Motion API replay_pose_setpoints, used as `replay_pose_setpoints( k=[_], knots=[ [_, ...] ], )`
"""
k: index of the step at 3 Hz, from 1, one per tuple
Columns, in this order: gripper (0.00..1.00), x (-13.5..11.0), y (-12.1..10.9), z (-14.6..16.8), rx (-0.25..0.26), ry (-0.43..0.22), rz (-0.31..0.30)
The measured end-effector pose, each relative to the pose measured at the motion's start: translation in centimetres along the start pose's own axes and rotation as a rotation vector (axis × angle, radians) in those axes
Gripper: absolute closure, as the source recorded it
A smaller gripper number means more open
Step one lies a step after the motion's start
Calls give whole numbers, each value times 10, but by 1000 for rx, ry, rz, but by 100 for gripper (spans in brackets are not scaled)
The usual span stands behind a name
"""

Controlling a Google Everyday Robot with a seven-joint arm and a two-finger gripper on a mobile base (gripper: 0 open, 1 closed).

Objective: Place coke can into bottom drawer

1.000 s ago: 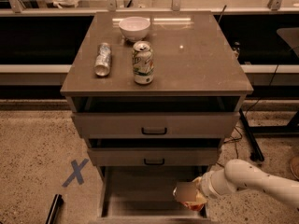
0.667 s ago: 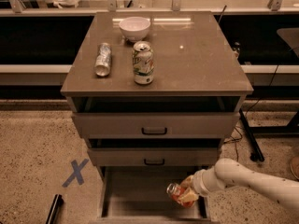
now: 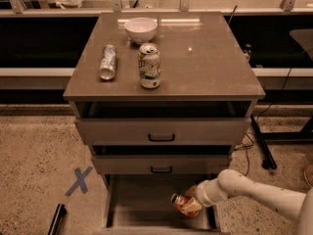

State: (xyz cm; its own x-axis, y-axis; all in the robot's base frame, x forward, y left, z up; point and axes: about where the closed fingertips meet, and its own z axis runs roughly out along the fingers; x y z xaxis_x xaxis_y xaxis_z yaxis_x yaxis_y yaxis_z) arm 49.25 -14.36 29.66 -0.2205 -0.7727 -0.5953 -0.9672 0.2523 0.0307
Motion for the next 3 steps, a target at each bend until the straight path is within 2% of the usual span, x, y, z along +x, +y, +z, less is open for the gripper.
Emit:
replay_pose_setpoints(
  k=[1, 2, 3],
  knots=[
    [100, 10, -4, 16, 7, -17, 7],
    [81, 18, -10, 37, -2, -24, 7],
    [50, 18, -9, 40, -5, -26, 8]
  ],
)
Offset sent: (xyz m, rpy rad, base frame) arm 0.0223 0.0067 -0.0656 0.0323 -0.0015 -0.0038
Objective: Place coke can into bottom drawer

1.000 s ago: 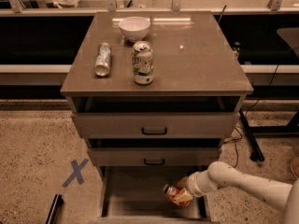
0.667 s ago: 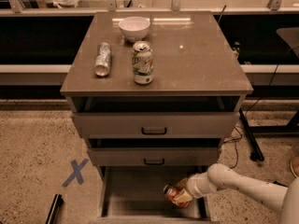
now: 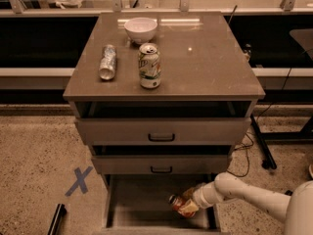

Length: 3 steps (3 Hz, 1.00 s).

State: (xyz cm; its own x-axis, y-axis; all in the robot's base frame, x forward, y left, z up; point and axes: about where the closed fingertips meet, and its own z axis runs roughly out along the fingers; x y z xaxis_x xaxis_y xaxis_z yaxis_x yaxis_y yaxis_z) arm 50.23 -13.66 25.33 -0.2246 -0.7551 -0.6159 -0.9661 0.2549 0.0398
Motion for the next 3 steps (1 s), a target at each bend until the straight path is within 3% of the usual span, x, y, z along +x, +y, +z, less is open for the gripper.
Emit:
replay_pose_setpoints(
  k=[2, 3],
  knots=[
    [4, -1, 3, 3, -7, -2, 0],
    [0, -1, 3, 4, -8, -2, 0]
  ],
)
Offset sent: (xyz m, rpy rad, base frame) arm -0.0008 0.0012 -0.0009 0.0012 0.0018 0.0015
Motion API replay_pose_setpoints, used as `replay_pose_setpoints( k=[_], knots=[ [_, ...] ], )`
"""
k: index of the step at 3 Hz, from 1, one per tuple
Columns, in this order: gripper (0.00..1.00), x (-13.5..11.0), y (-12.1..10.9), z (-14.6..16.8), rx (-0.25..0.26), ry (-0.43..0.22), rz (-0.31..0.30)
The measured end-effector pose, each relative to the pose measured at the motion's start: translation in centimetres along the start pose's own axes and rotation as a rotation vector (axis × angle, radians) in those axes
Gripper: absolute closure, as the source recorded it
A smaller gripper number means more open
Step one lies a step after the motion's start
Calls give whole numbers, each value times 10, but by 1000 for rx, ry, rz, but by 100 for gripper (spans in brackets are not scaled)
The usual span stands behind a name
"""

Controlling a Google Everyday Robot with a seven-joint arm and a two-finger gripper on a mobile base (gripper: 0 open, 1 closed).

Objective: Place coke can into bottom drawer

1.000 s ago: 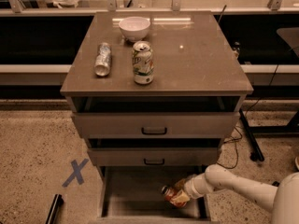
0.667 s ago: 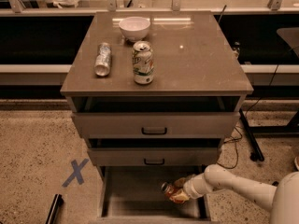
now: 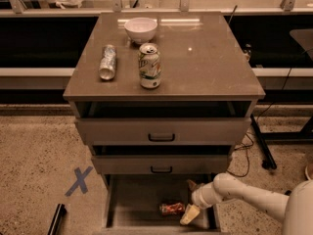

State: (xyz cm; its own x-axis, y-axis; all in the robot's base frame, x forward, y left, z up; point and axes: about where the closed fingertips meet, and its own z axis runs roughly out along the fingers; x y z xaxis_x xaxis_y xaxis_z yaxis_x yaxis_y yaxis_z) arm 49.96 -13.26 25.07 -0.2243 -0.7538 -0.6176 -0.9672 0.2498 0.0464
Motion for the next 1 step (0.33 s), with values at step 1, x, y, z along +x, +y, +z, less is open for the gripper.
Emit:
replay_pose_setpoints(
  k=[1],
  knots=[
    [0, 0, 0, 0, 0, 0, 0]
  ],
)
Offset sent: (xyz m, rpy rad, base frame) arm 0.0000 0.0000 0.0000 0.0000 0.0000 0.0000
